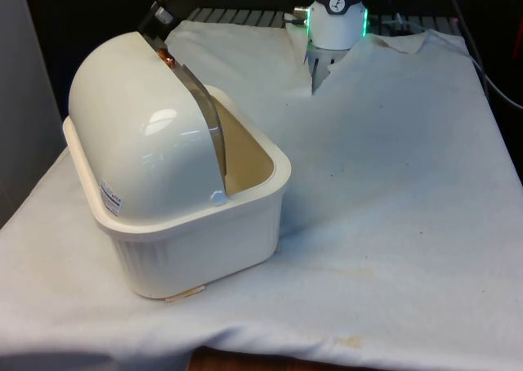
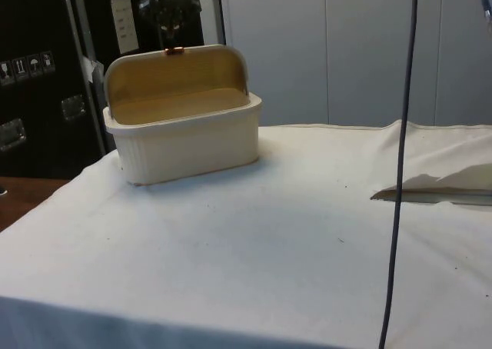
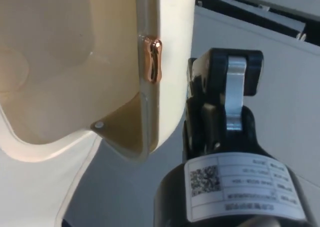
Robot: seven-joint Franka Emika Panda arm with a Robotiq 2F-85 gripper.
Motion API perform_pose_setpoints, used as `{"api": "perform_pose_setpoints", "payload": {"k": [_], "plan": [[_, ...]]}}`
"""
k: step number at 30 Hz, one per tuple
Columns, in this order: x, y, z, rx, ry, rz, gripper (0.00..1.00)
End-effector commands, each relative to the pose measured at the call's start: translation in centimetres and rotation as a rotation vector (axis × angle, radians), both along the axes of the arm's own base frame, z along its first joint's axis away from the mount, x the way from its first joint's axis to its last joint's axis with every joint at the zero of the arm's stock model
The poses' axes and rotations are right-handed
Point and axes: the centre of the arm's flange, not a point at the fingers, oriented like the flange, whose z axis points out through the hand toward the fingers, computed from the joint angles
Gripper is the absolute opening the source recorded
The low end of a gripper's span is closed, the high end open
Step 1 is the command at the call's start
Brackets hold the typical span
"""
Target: Open the lid, then close it.
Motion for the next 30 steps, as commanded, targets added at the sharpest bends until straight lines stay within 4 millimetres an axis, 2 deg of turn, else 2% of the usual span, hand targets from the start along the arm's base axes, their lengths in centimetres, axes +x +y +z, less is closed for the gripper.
{"api": "perform_pose_setpoints", "payload": {"k": [1, 14, 30], "plan": [[-0.15, 0.08, -0.21, 0.021, 0.018, 0.002, 0.0], [0.15, -0.37, 0.32, 0.05, 0.032, -0.022, 0.0], [0.7, 0.21, -0.25, 0.052, 0.044, -0.013, 0.0]]}}
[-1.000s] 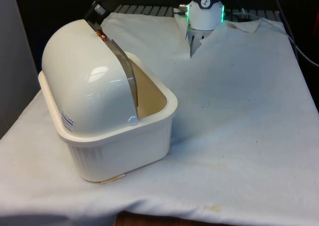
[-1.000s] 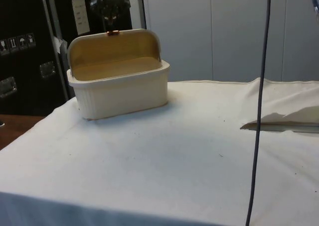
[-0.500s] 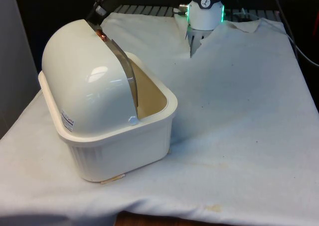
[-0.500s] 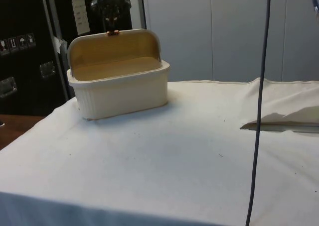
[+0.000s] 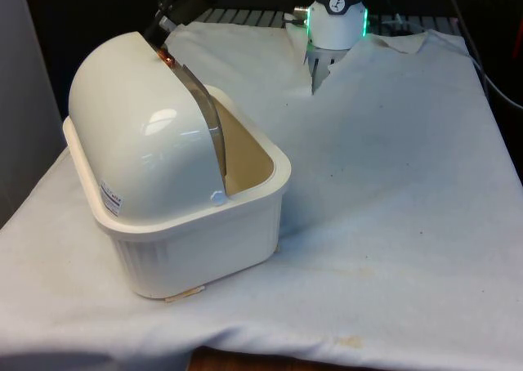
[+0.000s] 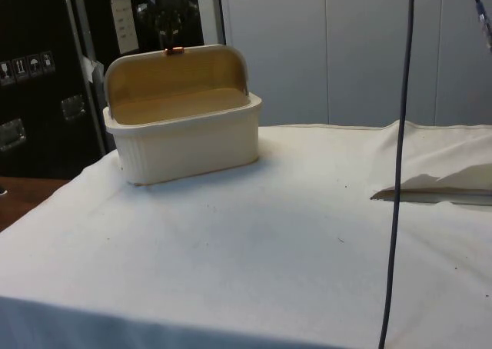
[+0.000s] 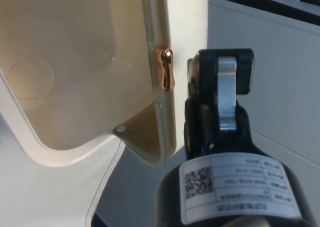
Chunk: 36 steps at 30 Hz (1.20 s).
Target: Open the lid, then close it.
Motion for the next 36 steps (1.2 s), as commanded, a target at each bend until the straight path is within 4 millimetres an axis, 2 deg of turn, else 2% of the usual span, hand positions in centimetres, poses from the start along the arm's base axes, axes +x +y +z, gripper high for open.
{"api": "perform_pose_setpoints", "payload": {"k": [1, 21, 29, 36], "plan": [[-0.1, 0.2, -0.1, 0.008, 0.006, 0.002, 0.0], [0.0, 0.1, -1.0, 0.02, 0.017, -0.016, 0.0], [-0.1, 0.5, -2.0, 0.049, 0.036, -0.017, 0.0], [0.0, 0.3, -1.7, 0.044, 0.025, -0.028, 0.0]]}}
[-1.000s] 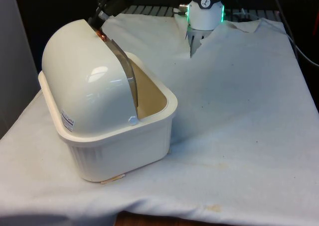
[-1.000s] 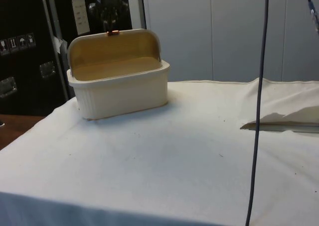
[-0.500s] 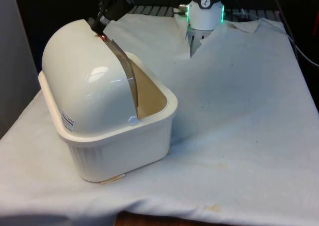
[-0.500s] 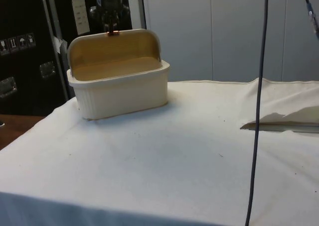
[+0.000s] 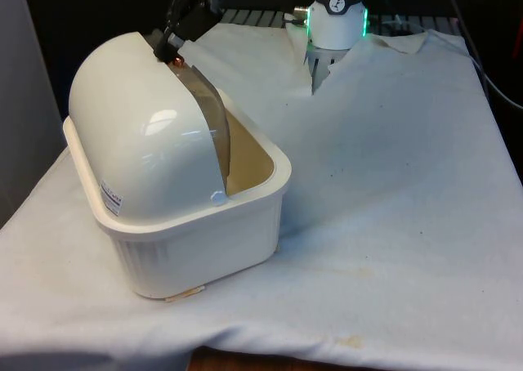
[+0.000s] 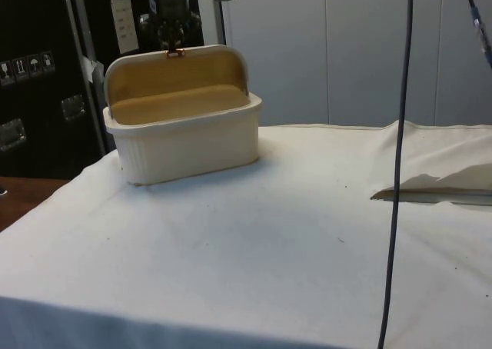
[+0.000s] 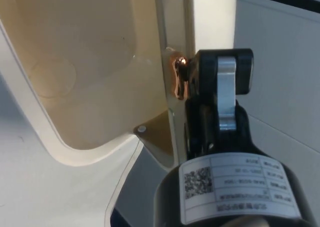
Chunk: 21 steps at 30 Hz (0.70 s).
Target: Open the lid, then close it.
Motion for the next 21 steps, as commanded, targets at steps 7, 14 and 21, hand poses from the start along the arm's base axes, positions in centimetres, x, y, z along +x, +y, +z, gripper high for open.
{"api": "perform_pose_setpoints", "payload": {"k": [7, 14, 21], "plan": [[-0.2, 0.8, -0.1, 0.056, 0.024, -0.001, 0.0], [-0.3, 1.3, -0.2, 0.082, 0.037, -0.006, 0.0], [-0.5, 2.0, -0.2, 0.114, 0.053, -0.014, 0.0]]}}
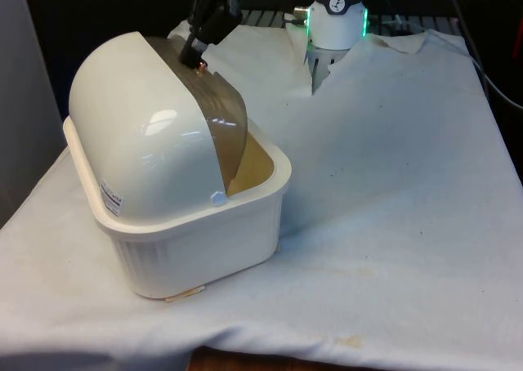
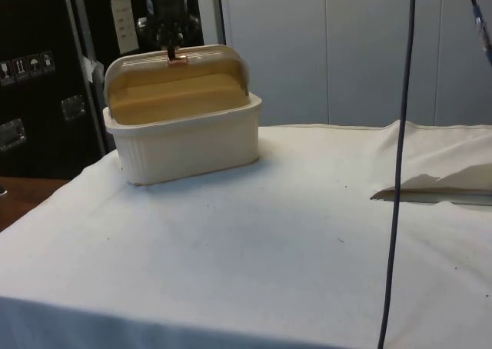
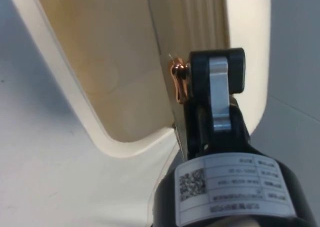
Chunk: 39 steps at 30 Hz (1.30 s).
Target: Open the lid, then close it.
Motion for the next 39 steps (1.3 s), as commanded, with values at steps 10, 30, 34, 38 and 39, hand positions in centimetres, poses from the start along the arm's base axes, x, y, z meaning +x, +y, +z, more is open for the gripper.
{"api": "perform_pose_setpoints", "payload": {"k": [10, 30, 34, 38, 39], "plan": [[-0.3, 1.3, -0.3, 0.073, 0.037, -0.005, 0.0], [-0.9, 3.3, -0.6, 0.172, 0.094, -0.028, 0.0], [-1.2, 3.6, -0.7, 0.192, 0.108, -0.035, 0.0], [-1.6, 4.2, -0.8, 0.212, 0.118, -0.039, 0.0], [-1.7, 4.3, -0.8, 0.218, 0.12, -0.04, 0.0]]}}
